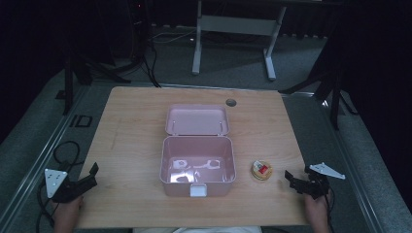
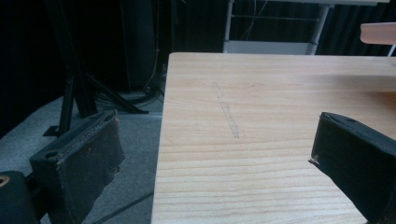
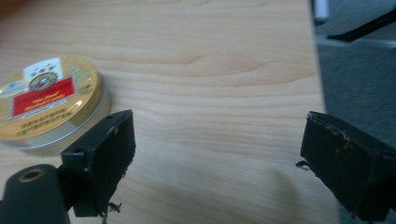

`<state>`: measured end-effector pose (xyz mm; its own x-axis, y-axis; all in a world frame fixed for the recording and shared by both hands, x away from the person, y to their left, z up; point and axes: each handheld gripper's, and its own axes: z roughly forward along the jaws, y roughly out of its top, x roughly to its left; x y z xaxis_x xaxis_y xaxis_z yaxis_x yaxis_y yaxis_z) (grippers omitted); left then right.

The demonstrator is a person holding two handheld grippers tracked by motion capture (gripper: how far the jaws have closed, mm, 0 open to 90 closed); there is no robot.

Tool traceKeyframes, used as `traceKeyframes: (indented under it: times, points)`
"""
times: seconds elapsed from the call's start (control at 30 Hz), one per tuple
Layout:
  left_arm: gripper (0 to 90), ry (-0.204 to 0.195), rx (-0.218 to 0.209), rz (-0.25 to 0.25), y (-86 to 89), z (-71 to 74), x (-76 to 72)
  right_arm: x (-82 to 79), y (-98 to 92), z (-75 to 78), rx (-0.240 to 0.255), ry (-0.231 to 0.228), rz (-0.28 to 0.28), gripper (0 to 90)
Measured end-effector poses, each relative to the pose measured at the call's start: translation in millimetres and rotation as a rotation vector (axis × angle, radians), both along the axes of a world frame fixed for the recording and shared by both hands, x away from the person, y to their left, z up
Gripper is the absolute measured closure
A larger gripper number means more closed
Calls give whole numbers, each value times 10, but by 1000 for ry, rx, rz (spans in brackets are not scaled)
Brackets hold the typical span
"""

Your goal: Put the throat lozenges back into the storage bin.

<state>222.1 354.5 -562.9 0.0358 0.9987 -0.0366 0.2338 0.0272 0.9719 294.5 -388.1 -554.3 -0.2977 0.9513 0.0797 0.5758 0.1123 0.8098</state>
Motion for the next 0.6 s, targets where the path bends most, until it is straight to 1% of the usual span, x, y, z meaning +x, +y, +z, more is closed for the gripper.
traceKeyframes:
  times: [0.07, 0.1, 0.17, 0.2, 0.23, 0.27, 0.33, 0.4, 0.43, 0.47, 0.6]
  points:
    - [24, 12, -4, -23, 6, 2, 15, 27, -5, -3, 7, 19, 34, 100]
    - [25, 12, -4, -23, 6, 2, 15, 27, -5, -3, 7, 19, 34, 100]
    - [24, 7, -8, -24, 13, 1, 10, 68, -5, 0, 15, 55, 90, 100]
    - [24, 5, -9, -23, 14, 0, 7, 83, 0, -1, 1, 74, 124, 100]
    - [24, 5, -9, -23, 14, 0, 7, 84, 7, 2, -19, 74, 141, 100]
    - [24, 5, -6, -23, 10, 1, 6, 89, 0, 4, -28, 82, 165, 100]
    - [24, 4, -3, -25, 9, 1, 5, 96, -17, 6, -17, 92, 206, 100]
    - [24, 2, -8, -25, 13, 0, 4, 106, -25, 13, -49, 117, 256, 100]
    - [24, 2, -11, -26, 16, 0, 4, 104, -28, 17, -59, 120, 269, 100]
    - [24, 2, -13, -27, 19, 0, 3, 107, -34, 23, -60, 135, 302, 100]
    - [24, 1, -11, -31, 16, 0, 2, 108, -9, 60, -143, 185, 405, 100]
